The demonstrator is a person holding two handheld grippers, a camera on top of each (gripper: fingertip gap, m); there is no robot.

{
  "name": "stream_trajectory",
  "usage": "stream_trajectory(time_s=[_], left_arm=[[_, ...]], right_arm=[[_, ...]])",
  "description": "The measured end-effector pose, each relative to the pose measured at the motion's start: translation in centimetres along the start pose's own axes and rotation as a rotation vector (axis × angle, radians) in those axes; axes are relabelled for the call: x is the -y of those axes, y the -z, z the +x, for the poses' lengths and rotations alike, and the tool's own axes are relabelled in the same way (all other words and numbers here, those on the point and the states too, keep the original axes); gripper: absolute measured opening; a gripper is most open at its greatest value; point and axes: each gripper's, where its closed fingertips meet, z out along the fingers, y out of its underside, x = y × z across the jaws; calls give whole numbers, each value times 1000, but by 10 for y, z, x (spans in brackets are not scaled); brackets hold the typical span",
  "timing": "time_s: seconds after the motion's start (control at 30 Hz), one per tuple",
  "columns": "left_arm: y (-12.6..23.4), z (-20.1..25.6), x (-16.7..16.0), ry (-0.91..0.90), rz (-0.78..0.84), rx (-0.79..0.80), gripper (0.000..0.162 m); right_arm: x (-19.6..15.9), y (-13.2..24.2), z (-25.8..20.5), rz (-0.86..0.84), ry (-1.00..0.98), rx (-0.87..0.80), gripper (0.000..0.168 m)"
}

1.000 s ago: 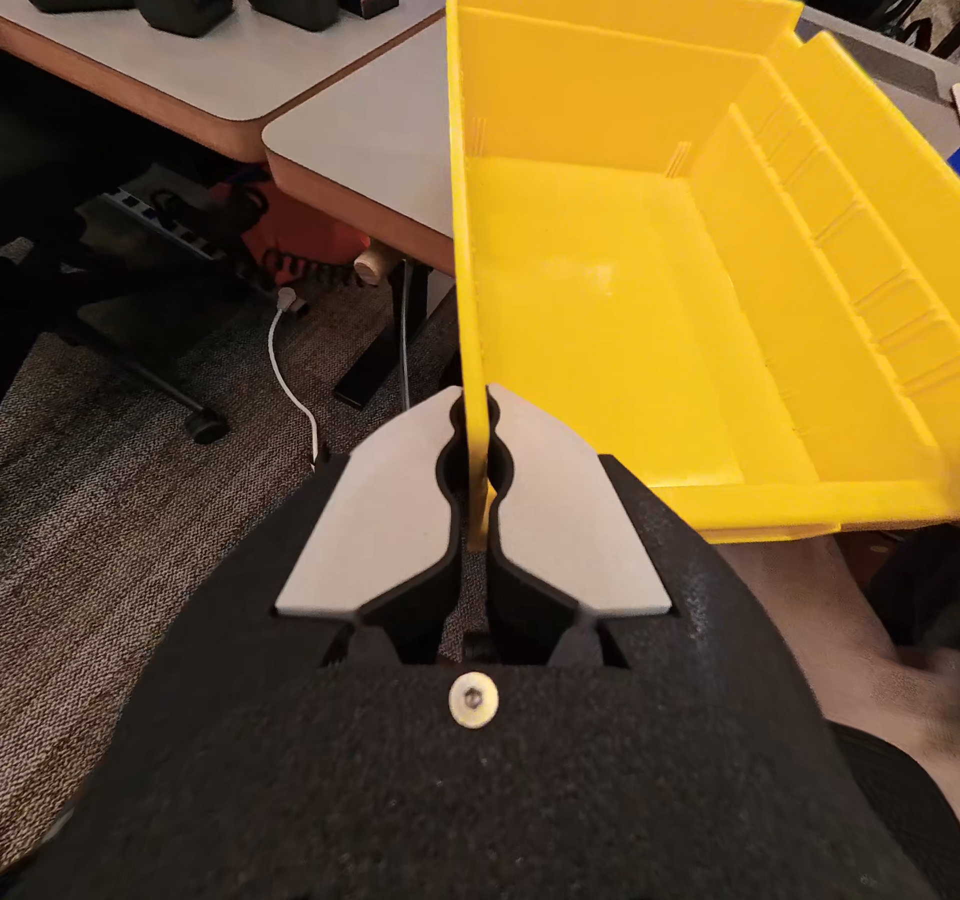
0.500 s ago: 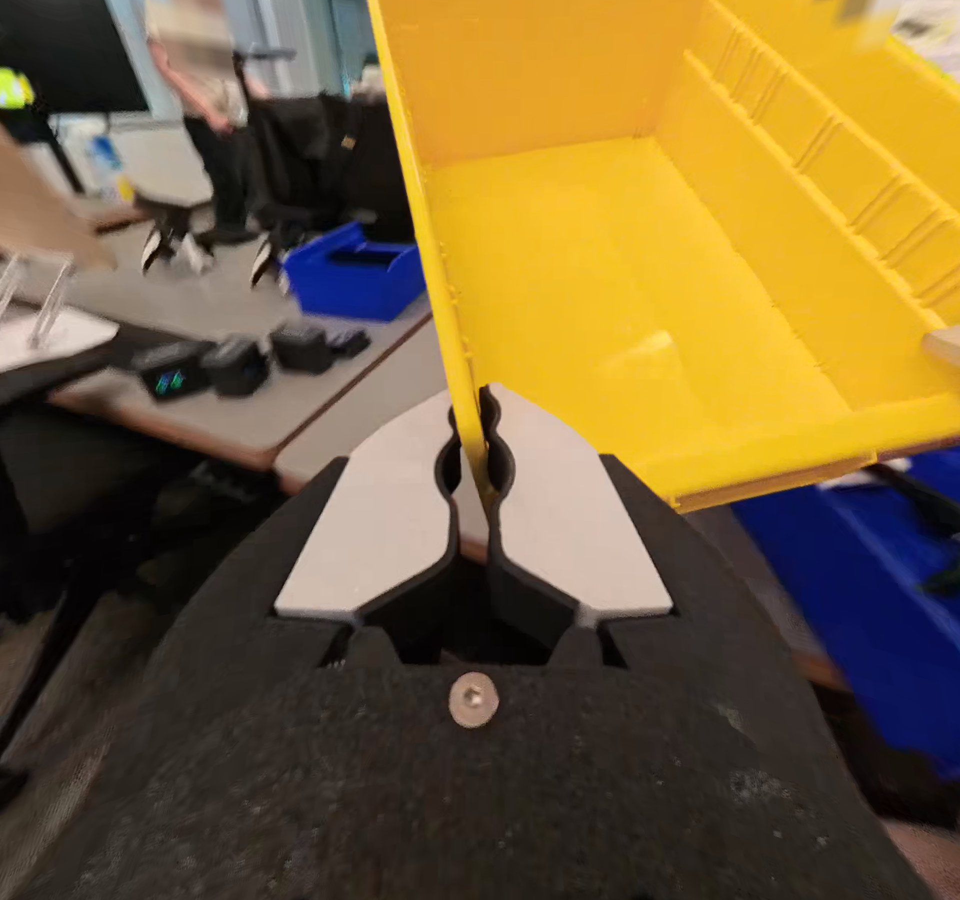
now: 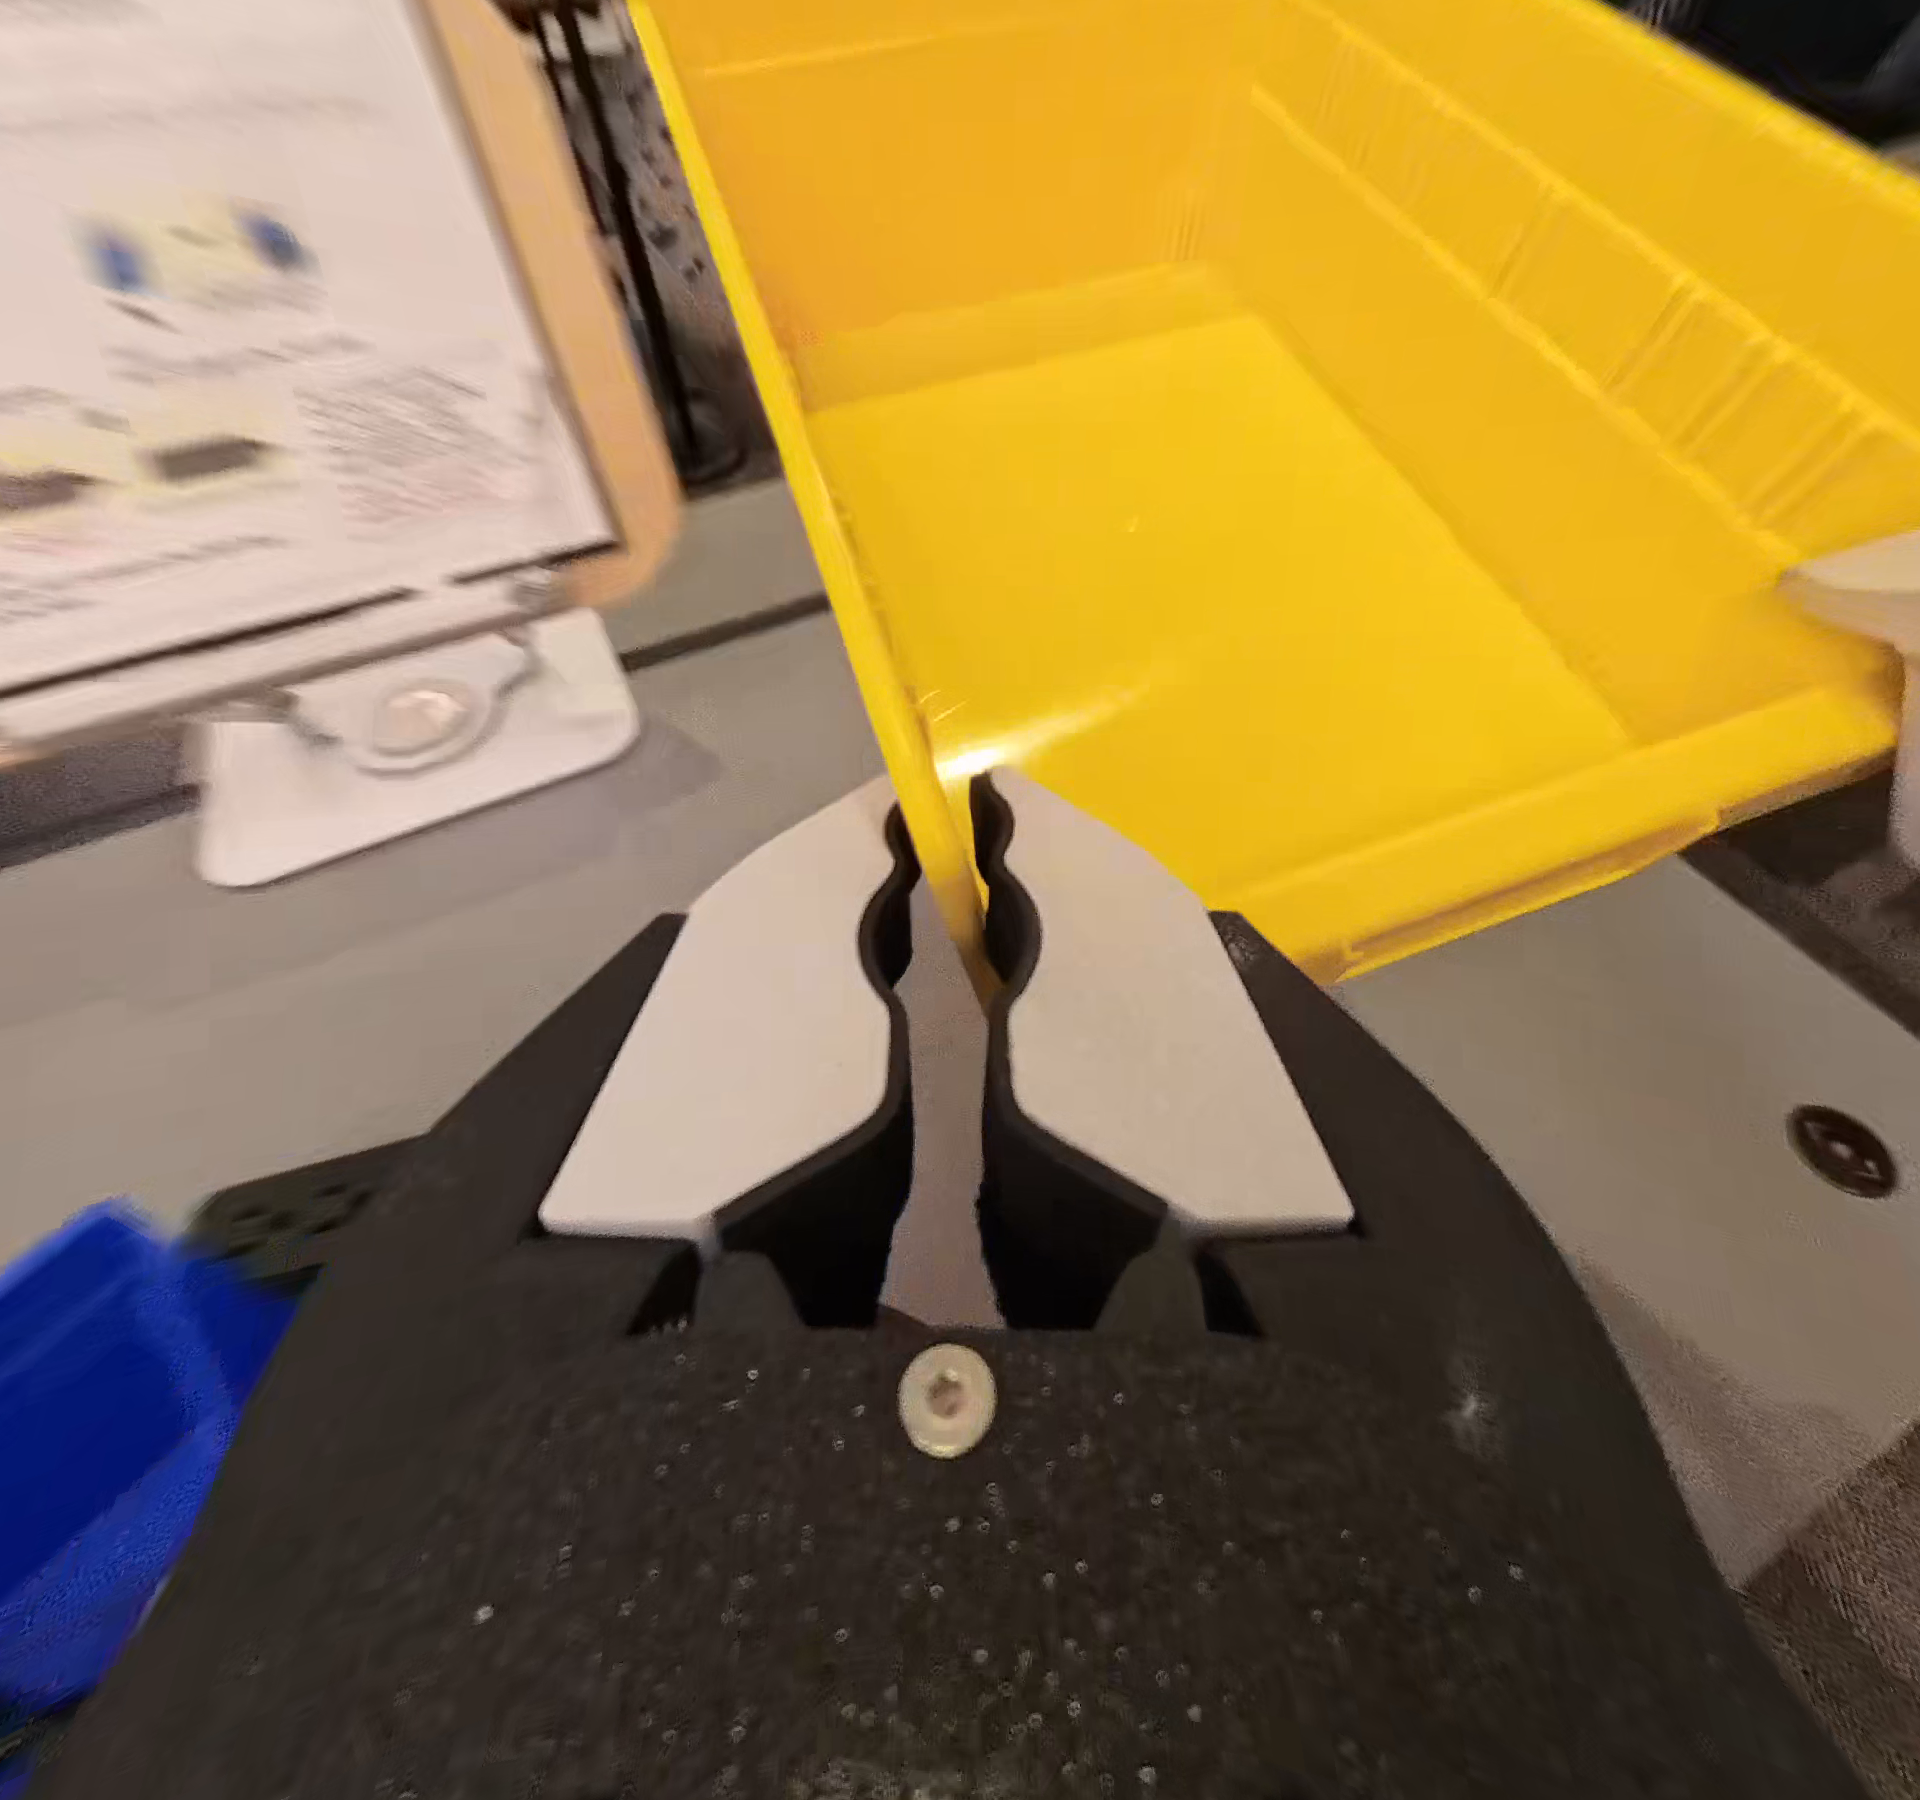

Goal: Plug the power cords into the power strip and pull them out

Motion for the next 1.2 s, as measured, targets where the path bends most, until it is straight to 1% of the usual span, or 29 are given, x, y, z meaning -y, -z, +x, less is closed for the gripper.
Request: stream_trajectory(time_s=[0.07,0.17,0.27,0.33,0.37,0.43,0.53,0.57,0.6,0.63,0.67,0.7,0.77,0.8,0.83,0.87,0.9,0.93,0.97,1.03,1.1,1.13,1.2], left_arm=[[-41,37,-27,-2,-57,-8,7],[-73,65,-70,23,-138,-7,9],[-86,68,-112,36,-198,3,9],[-89,68,-133,76,-224,-13,12],[-89,71,-139,99,-229,-38,14],[-88,78,-149,129,-245,-86,18],[-81,86,-152,162,-252,-157,22],[-77,88,-153,182,-266,-184,25],[-71,88,-152,208,-272,-207,32],[-63,87,-147,234,-268,-227,35],[-51,86,-140,250,-257,-260,36],[-33,85,-130,253,-233,-300,38],[13,79,-108,250,-169,-391,43],[40,70,-101,236,-146,-416,48],[67,57,-97,211,-137,-414,51],[95,40,-93,180,-121,-390,56],[121,19,-89,142,-87,-337,58],[146,-7,-86,99,-49,-257,59],[169,-35,-86,56,-17,-154,61],[210,-93,-99,-14,-2,81,63],[240,-139,-135,-16,-79,258,71],[251,-154,-159,23,-136,306,74],[266,-163,-204,192,-206,321,72]], right_arm=[[-27,-22,50,-62,-13,-29,4],[-82,-52,87,-186,-41,32,5],[-120,-70,92,-190,-74,95,7],[-141,-78,89,-209,-79,106,7],[-150,-82,92,-228,-36,75,5],[-166,-86,97,-295,14,15,6],[-166,-86,100,-300,-63,-11,7],[-166,-86,100,-295,-79,-7,7],[-167,-84,100,-300,-87,-6,7],[-167,-79,100,-304,-88,-10,10],[-163,-73,101,-292,-90,-18,18],[-156,-64,103,-270,-94,-34,21],[-137,-40,107,-209,-99,-82,21],[-123,-27,103,-157,-83,-72,22],[-106,-15,89,-84,-59,-22,24],[-91,-1,66,-9,-24,62,27],[-80,12,35,64,21,166,33],[-75,26,-1,119,66,274,42],[-76,38,-39,151,106,376,50],[-92,55,-122,160,147,556,54],[-125,69,-203,114,168,714,64],[-145,75,-237,87,177,770,66],[-177,78,-284,29,160,785,67]])
